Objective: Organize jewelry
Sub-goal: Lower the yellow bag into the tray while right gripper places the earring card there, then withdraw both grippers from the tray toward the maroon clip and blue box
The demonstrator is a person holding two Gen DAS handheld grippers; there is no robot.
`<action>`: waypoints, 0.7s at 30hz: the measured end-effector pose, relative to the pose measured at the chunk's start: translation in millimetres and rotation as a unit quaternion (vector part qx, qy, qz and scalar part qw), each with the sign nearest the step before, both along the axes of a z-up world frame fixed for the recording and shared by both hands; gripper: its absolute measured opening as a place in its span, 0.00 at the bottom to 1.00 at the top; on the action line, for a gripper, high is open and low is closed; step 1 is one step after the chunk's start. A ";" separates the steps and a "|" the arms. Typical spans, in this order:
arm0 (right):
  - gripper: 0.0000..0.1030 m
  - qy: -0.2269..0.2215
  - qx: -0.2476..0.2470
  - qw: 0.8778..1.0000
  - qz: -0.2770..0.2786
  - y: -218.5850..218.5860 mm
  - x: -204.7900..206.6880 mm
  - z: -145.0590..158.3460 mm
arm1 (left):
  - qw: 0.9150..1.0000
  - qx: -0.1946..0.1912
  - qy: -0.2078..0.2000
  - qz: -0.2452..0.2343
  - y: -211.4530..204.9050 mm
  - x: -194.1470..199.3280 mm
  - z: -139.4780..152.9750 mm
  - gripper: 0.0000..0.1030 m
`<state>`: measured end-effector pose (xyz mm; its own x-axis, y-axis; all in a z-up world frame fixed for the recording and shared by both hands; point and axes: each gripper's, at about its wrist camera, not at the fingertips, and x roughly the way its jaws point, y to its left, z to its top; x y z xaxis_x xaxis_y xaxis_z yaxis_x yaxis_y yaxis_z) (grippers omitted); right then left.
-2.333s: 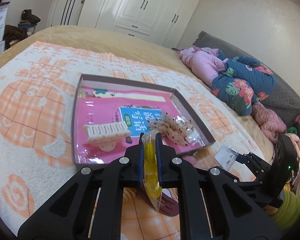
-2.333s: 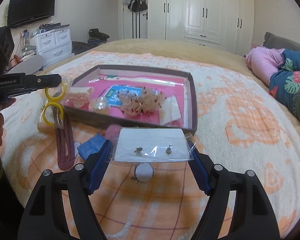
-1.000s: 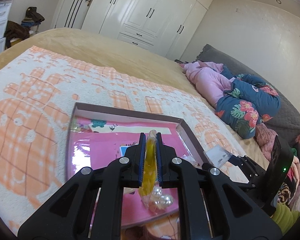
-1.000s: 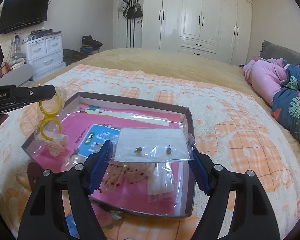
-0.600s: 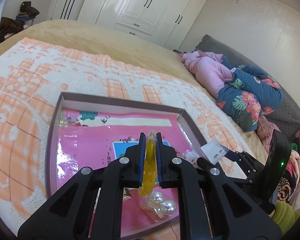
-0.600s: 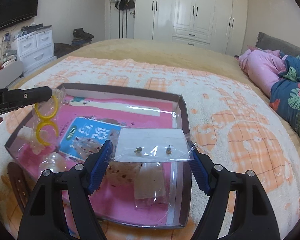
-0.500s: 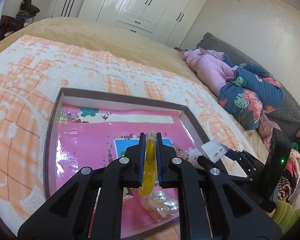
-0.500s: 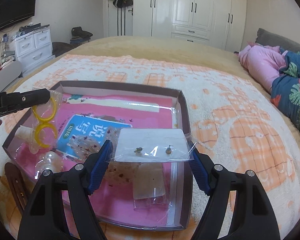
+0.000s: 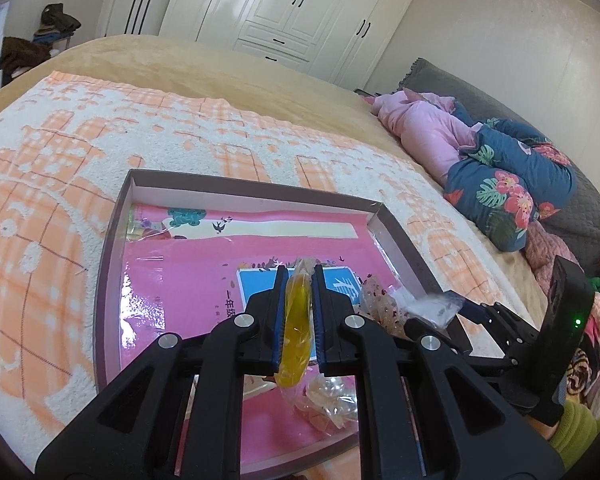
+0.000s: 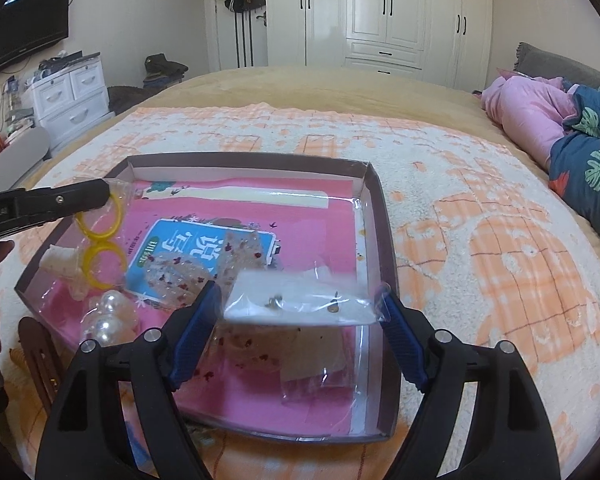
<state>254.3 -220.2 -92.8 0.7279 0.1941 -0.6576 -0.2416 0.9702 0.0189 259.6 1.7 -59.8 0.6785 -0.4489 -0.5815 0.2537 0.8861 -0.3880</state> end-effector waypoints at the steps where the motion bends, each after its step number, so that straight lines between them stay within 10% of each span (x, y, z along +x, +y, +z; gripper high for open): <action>1: 0.78 -0.001 0.003 1.000 0.000 -0.6 -2.4 0.6 | 1.000 0.001 0.000 0.001 0.5 -0.3 -0.4 0.05; 10: 0.86 -0.026 0.013 1.000 0.002 -5.0 -28.6 7.4 | 1.000 0.004 -0.004 0.002 1.9 -4.3 1.0 0.15; 21: 0.90 -0.046 0.026 0.999 -0.010 -18.0 -51.8 15.7 | 0.999 0.011 -0.033 0.020 5.7 -27.1 20.8 0.57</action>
